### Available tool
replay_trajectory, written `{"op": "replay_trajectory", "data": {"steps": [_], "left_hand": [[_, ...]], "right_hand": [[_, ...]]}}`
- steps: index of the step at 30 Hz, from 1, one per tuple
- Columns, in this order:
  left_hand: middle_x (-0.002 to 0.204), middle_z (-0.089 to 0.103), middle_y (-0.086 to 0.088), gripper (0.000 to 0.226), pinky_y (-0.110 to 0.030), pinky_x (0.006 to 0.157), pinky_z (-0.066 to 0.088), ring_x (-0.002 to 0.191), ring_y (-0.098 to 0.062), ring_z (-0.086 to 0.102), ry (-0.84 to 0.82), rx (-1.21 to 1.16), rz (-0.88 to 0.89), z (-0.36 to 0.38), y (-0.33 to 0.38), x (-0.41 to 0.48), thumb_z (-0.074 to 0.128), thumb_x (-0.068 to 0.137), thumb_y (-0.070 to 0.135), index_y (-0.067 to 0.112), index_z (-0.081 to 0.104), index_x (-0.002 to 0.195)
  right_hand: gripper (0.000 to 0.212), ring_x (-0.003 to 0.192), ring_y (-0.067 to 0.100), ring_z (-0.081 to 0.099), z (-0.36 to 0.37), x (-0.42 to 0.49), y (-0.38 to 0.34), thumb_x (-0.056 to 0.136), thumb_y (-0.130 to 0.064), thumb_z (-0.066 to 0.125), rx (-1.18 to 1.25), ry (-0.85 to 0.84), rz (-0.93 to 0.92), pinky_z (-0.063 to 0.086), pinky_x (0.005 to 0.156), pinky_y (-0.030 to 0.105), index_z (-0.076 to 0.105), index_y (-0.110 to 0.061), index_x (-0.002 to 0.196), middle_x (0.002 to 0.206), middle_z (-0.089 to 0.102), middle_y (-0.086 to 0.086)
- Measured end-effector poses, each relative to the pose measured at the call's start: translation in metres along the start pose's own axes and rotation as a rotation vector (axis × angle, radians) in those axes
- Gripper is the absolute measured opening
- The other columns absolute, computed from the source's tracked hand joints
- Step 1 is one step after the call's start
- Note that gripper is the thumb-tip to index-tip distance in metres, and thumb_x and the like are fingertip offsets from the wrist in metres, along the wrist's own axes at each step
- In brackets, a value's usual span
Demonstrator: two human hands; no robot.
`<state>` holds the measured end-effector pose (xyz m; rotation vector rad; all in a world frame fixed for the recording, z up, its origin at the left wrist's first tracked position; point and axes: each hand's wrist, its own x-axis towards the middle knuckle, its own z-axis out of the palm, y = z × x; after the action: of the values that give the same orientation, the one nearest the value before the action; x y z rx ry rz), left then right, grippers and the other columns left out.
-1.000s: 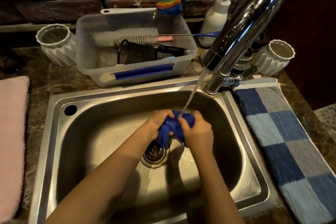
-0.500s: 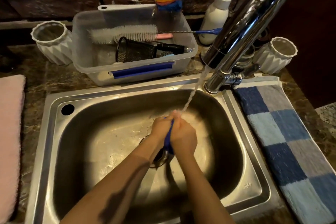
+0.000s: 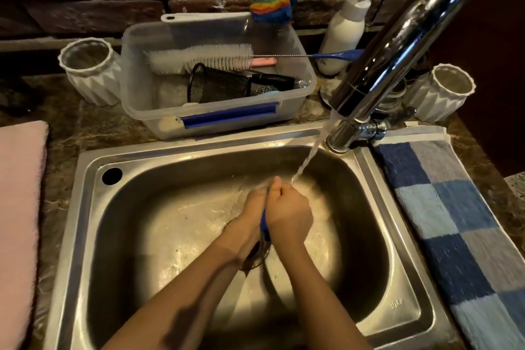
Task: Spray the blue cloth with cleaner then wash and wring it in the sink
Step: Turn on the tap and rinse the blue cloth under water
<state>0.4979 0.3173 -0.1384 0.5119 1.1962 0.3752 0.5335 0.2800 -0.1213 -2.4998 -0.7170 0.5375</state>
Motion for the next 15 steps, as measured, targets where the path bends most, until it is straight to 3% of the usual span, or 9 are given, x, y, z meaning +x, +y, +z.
{"op": "replay_trajectory", "data": {"steps": [3, 6, 8, 11, 13, 15], "left_hand": [[0.061, 0.054, -0.007, 0.025, -0.025, 0.05, 0.038, 0.052, -0.016, 0.05, 0.021, 0.117, 0.0, 0.009, -0.013, -0.004, 0.053, 0.092, 0.023, 0.01, 0.058, 0.071], [0.062, 0.054, -0.003, 0.025, -0.02, 0.047, 0.037, 0.052, -0.013, 0.048, 0.045, 0.226, 0.065, 0.011, -0.013, -0.007, 0.049, 0.094, 0.027, 0.014, 0.055, 0.074], [0.067, 0.058, -0.005, 0.025, -0.024, 0.057, 0.045, 0.06, -0.017, 0.055, 0.062, 0.209, 0.074, 0.009, -0.002, -0.004, 0.051, 0.093, 0.029, 0.014, 0.056, 0.073], [0.074, 0.063, -0.006, 0.027, -0.036, 0.084, 0.05, 0.074, -0.022, 0.06, 0.07, 0.242, 0.071, 0.007, 0.013, 0.003, 0.056, 0.088, 0.04, 0.016, 0.062, 0.075], [0.068, 0.059, -0.004, 0.026, -0.037, 0.085, 0.048, 0.071, -0.02, 0.057, 0.026, 0.176, 0.052, 0.006, 0.012, 0.004, 0.059, 0.087, 0.037, 0.014, 0.063, 0.074], [0.065, 0.055, -0.004, 0.022, -0.034, 0.076, 0.046, 0.066, -0.019, 0.054, -0.015, 0.117, 0.038, 0.008, 0.006, 0.007, 0.062, 0.086, 0.032, 0.014, 0.061, 0.073]], "right_hand": [[0.05, 0.081, 0.024, 0.061, -0.005, 0.043, 0.01, 0.097, -0.043, 0.031, 0.078, -0.066, 0.162, 0.046, 0.071, 0.033, 0.065, -0.008, 0.084, 0.082, 0.063, 0.009], [0.05, 0.093, 0.033, 0.064, -0.007, 0.054, 0.017, 0.095, -0.043, 0.033, 0.193, -0.064, 0.25, 0.05, 0.082, 0.041, 0.067, -0.007, 0.092, 0.095, 0.067, 0.016], [0.049, 0.093, 0.032, 0.063, -0.003, 0.035, 0.019, 0.097, -0.042, 0.03, 0.151, -0.048, 0.217, 0.047, 0.08, 0.036, 0.067, -0.009, 0.096, 0.096, 0.067, 0.015], [0.048, 0.086, 0.028, 0.064, -0.001, -0.004, 0.015, 0.098, -0.039, 0.029, 0.126, 0.007, 0.092, 0.046, 0.072, 0.032, 0.067, -0.011, 0.092, 0.091, 0.07, 0.01], [0.05, 0.085, 0.025, 0.064, -0.001, -0.005, 0.009, 0.098, -0.04, 0.026, 0.085, 0.034, 0.058, 0.046, 0.07, 0.031, 0.067, -0.012, 0.095, 0.09, 0.07, 0.008], [0.053, 0.087, 0.026, 0.064, -0.006, 0.009, 0.002, 0.098, -0.042, 0.024, 0.054, 0.02, 0.09, 0.043, 0.069, 0.03, 0.066, -0.01, 0.097, 0.089, 0.067, 0.009]]}}
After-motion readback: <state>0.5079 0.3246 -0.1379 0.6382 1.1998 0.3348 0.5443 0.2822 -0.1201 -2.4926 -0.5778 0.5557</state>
